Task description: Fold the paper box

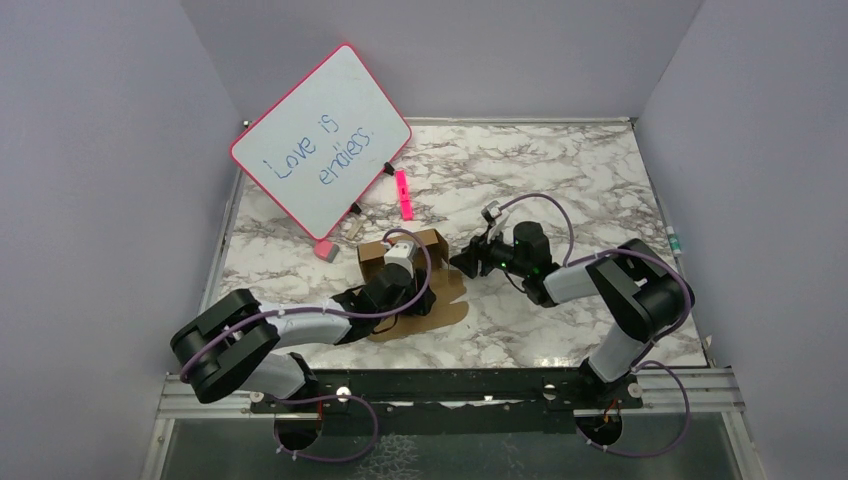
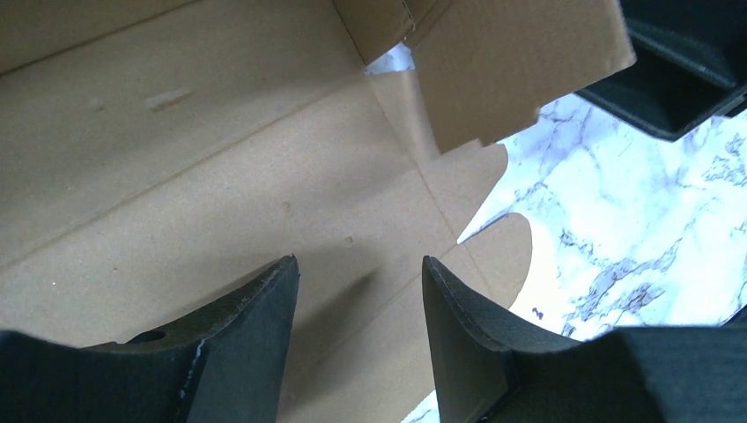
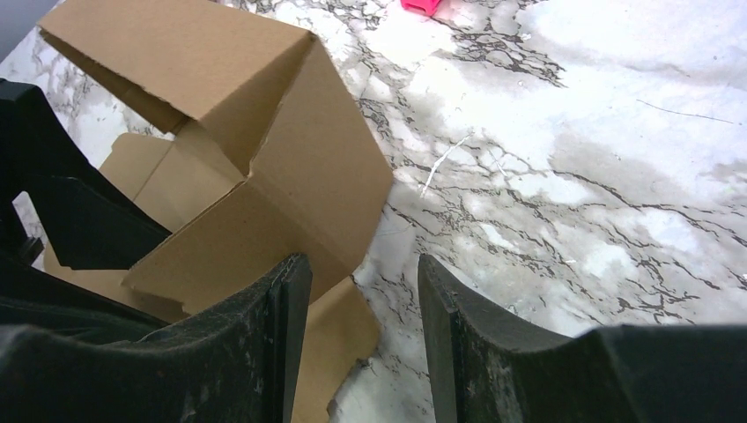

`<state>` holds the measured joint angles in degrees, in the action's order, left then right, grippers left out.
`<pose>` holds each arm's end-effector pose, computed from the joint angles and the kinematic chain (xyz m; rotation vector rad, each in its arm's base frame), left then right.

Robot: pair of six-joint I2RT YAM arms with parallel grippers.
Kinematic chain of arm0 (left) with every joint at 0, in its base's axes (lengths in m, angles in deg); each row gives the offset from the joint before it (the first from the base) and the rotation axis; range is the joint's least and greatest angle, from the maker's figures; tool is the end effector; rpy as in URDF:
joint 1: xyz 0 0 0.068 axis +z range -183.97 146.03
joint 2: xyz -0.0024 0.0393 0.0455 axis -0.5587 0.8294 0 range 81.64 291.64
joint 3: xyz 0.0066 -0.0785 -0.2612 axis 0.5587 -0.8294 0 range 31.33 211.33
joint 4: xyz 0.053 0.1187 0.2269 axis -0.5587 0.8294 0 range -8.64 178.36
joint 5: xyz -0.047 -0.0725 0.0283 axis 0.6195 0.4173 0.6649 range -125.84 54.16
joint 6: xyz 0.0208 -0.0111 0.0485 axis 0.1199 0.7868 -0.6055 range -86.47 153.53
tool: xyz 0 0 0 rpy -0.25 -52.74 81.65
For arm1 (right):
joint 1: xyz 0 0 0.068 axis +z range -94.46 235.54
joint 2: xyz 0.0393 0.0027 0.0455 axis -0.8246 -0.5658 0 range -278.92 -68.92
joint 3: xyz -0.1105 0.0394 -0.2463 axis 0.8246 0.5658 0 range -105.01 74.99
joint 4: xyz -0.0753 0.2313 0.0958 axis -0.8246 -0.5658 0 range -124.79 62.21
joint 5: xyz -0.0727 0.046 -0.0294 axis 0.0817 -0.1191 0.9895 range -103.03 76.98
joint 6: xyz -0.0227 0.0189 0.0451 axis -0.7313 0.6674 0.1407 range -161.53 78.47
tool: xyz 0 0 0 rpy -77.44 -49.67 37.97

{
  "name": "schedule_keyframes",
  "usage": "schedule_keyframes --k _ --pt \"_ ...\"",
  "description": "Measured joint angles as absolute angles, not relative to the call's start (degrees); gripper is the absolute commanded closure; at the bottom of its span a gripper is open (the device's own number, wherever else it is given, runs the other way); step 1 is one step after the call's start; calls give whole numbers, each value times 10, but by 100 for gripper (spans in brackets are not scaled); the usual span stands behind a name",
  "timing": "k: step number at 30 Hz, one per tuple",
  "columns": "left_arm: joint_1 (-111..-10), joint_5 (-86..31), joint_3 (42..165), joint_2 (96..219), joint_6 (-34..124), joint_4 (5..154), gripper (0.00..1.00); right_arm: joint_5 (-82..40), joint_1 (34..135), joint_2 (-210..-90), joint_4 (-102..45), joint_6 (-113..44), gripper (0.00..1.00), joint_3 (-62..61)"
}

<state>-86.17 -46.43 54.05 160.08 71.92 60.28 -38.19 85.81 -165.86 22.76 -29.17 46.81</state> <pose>0.1550 -0.1890 0.1416 0.1618 2.2447 -0.6917 0.2494 0.1630 0.1358 -0.6111 1.8662 0.9130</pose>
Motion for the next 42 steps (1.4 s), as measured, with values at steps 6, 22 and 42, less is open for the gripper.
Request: schedule_keyframes --k 6,22,42 --pt "-862 -444 549 1540 701 688 38 -400 858 -1666 233 -298 47 468" --pt "-790 -464 751 1407 604 903 31 -453 858 -1687 239 -311 46 463" --pt "-677 -415 797 1614 541 866 27 -469 858 -1703 241 -321 43 446"
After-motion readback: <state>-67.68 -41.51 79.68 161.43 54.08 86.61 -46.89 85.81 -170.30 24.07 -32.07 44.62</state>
